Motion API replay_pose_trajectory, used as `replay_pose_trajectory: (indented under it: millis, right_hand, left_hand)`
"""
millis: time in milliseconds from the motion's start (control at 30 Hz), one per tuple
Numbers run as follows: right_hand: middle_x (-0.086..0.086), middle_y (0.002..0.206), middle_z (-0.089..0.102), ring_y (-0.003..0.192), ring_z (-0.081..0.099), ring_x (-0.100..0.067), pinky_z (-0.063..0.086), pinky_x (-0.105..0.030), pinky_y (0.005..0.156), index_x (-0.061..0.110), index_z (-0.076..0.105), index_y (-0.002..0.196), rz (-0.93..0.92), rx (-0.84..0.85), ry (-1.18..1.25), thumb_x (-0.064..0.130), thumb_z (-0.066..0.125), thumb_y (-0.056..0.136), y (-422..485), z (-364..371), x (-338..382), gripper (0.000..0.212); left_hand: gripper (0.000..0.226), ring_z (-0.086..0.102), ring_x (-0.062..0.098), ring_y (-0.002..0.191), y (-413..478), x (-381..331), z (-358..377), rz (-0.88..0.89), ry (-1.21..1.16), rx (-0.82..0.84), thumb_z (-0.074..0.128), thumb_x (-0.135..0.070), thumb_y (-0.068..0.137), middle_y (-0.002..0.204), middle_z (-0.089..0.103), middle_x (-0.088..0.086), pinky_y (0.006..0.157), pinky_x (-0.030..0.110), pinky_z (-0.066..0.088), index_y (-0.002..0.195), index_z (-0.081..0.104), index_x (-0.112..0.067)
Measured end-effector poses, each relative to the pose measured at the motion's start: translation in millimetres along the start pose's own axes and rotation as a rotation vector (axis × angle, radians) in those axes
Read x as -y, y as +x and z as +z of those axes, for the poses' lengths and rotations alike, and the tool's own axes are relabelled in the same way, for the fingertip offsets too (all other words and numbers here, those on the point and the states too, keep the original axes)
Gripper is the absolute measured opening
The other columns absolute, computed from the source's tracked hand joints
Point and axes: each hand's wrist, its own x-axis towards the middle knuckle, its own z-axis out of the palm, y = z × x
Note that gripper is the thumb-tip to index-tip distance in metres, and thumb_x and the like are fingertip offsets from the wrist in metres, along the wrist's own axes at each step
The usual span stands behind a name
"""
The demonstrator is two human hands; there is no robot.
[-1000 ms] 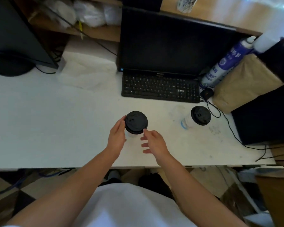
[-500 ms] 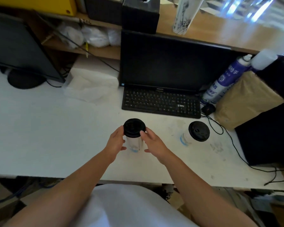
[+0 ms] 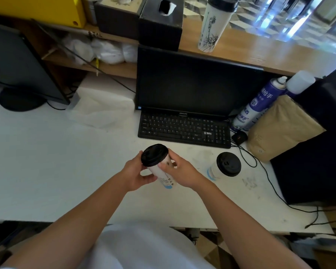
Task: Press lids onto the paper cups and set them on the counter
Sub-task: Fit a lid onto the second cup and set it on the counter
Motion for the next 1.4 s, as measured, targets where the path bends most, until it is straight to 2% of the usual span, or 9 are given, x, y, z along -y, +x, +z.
replay_pose_trajectory:
  millis: [100, 200, 333, 433, 500, 633, 800, 1233, 1400]
  right_hand:
    - [0.011, 0.107, 0.061, 0.093, 0.062, -0.010, 0.053, -0.019, 0.069, 0.045, 0.031, 0.149, -0.034, -0.010, -0.082, 0.028, 0.075, 0.090, -1.4, 5.4, 11.2, 0.076]
    - [0.001, 0.115, 0.059, 0.095, 0.063, -0.019, 0.057, -0.030, 0.064, 0.040, 0.033, 0.149, -0.059, -0.058, -0.156, 0.025, 0.081, 0.081, 5.4, 20.5, 16.0, 0.085]
    - [0.000, 0.123, 0.053, 0.104, 0.057, -0.020, 0.057, -0.037, 0.083, 0.039, 0.031, 0.152, -0.067, -0.070, -0.291, 0.028, 0.081, 0.076, 12.0, 30.2, 17.6, 0.091]
    - [0.002, 0.120, 0.050, 0.103, 0.055, -0.020, 0.056, -0.043, 0.088, 0.040, 0.030, 0.152, -0.045, -0.087, -0.364, 0.028, 0.080, 0.076, 11.5, 28.2, 19.6, 0.092]
    - [0.003, 0.125, 0.049, 0.107, 0.053, -0.020, 0.054, -0.043, 0.092, 0.040, 0.029, 0.152, -0.035, -0.093, -0.418, 0.027, 0.079, 0.076, 11.2, 24.4, 21.1, 0.092]
    - [0.002, 0.139, 0.047, 0.117, 0.050, -0.022, 0.048, -0.043, 0.100, 0.036, 0.028, 0.155, -0.034, -0.104, -0.505, 0.025, 0.077, 0.078, 7.7, 17.5, 29.9, 0.092]
    - [0.001, 0.146, 0.044, 0.124, 0.048, -0.026, 0.039, -0.044, 0.109, 0.032, 0.026, 0.158, -0.072, -0.132, -0.768, 0.022, 0.075, 0.081, 3.2, 4.0, 46.3, 0.091]
    - [-0.004, 0.142, 0.045, 0.121, 0.049, -0.031, 0.038, -0.046, 0.105, 0.033, 0.024, 0.154, -0.263, -0.091, -1.600, 0.017, 0.071, 0.083, 5.3, -34.7, 126.8, 0.087]
    - [-0.008, 0.137, 0.048, 0.123, 0.047, -0.035, 0.034, -0.049, 0.105, 0.024, 0.035, 0.148, -0.186, -0.014, -1.919, 0.027, 0.067, 0.087, 0.6, -19.8, 156.2, 0.069]
  left_hand:
    - [0.030, 0.065, 0.035, 0.098, -0.4, -2.8, -11.9, -0.074, -0.063, 0.086, 0.051, -0.032, 0.103, 0.117, 0.067, 0.017, 0.067, 0.039, 0.060, 0.124, 0.064, -0.016]
    - [0.032, 0.066, 0.036, 0.093, 2.2, -2.4, -27.3, -0.092, -0.040, 0.116, 0.051, -0.033, 0.102, 0.116, 0.068, 0.016, 0.069, 0.038, 0.060, 0.126, 0.064, -0.015]
    - [0.036, 0.067, 0.038, 0.090, 11.0, 1.7, -51.8, -0.003, 0.132, -0.055, 0.044, -0.041, 0.105, 0.113, 0.069, 0.016, 0.076, 0.042, 0.057, 0.108, 0.063, -0.011]
    - [0.027, 0.060, 0.030, 0.103, 23.5, 12.5, -81.0, 0.314, 0.932, -0.259, 0.054, -0.039, 0.099, 0.125, 0.065, 0.013, 0.087, 0.036, 0.048, 0.113, 0.061, -0.017]
    - [0.048, 0.044, 0.034, 0.126, 30.5, 19.5, -100.6, 0.434, 1.484, -0.308, 0.060, -0.045, 0.093, 0.145, 0.048, 0.011, 0.099, 0.038, 0.041, 0.135, 0.050, -0.022]
    - [0.085, 0.002, 0.045, 0.150, 37.3, 34.1, -121.2, 0.411, 1.872, -0.321, 0.046, -0.066, 0.092, 0.167, -0.003, 0.012, 0.120, 0.055, 0.013, 0.158, 0.011, -0.026]
    - [0.088, -0.025, 0.049, 0.146, 51.5, 57.2, -148.5, 0.492, 1.920, -0.350, 0.012, -0.080, 0.087, 0.162, -0.031, 0.008, 0.114, 0.070, -0.010, 0.153, -0.023, -0.034]
    - [0.084, -0.002, 0.049, 0.150, 62.8, 72.0, -163.3, 0.704, 1.901, -0.460, 0.020, -0.079, 0.088, 0.167, 0.014, 0.009, 0.112, 0.073, -0.005, 0.157, 0.022, -0.032]
    - [0.082, 0.000, 0.049, 0.150, 62.5, 72.5, -162.5, 0.730, 1.869, -0.462, 0.024, -0.076, 0.088, 0.166, 0.019, 0.010, 0.112, 0.073, -0.005, 0.156, 0.028, -0.031]
